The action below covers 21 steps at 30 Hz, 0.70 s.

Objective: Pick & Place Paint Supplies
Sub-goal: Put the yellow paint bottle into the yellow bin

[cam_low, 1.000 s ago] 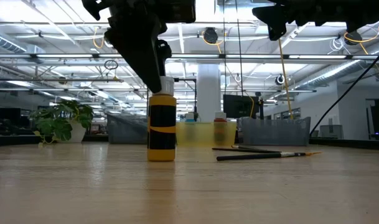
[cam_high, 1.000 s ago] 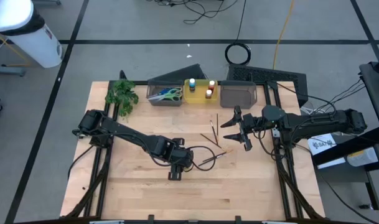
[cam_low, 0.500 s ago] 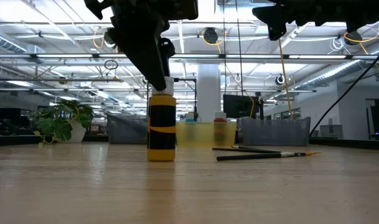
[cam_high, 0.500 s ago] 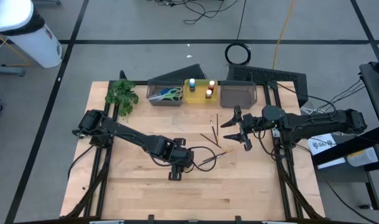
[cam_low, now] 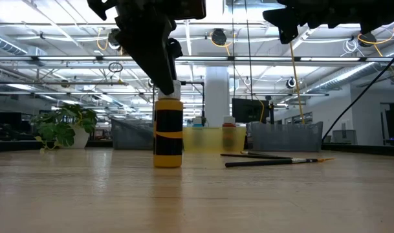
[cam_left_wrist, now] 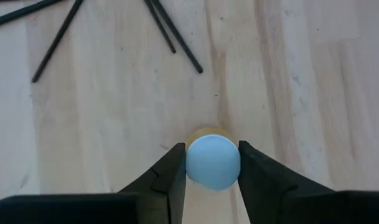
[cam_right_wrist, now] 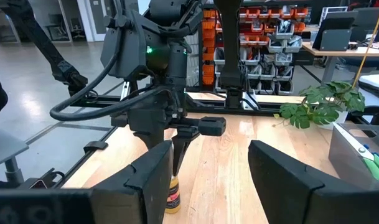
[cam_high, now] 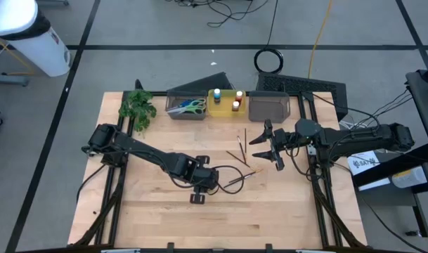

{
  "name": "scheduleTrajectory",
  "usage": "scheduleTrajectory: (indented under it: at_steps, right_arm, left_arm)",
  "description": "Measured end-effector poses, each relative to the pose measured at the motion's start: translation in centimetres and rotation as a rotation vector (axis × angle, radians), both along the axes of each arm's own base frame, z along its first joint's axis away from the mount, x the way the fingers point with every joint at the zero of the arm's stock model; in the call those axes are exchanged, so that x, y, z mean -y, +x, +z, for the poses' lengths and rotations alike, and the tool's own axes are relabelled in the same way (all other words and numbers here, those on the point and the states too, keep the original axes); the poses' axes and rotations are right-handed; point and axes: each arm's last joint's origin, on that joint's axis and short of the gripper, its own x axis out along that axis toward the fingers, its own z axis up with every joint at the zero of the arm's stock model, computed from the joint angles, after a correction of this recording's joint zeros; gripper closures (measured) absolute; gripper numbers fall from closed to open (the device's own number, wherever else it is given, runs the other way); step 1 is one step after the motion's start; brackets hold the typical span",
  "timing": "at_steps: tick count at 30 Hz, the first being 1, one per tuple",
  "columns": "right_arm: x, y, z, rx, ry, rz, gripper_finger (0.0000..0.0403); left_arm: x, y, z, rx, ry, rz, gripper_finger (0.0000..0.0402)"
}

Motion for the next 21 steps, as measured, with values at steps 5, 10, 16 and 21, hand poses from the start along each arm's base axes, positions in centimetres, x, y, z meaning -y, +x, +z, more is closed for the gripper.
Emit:
scheduleTrajectory:
  at_steps: [5,10,16,21]
  right_arm:
    - [0.0,0.0,0.0,0.000,-0.001,0.000,0.0206]
    - [0.0,0.0,0.0,0.005,-0.003,-0.001,0.0206]
    - [0.0,0.0,0.0,0.005,-0.004,-0.003,0.0206]
    - [0.0,0.0,0.0,0.001,-0.004,-0.004,0.0206]
  left_arm:
    - [-0.5,0.0,2.8,-0.030,0.071,-0.002,0.0277]
    - [-2.2,0.4,8.0,0.000,0.156,-0.039,0.0277]
    - [-7.3,1.0,13.7,0.095,0.219,-0.028,0.0277]
    - [-14.1,0.9,16.0,0.144,0.203,0.070,0.0277]
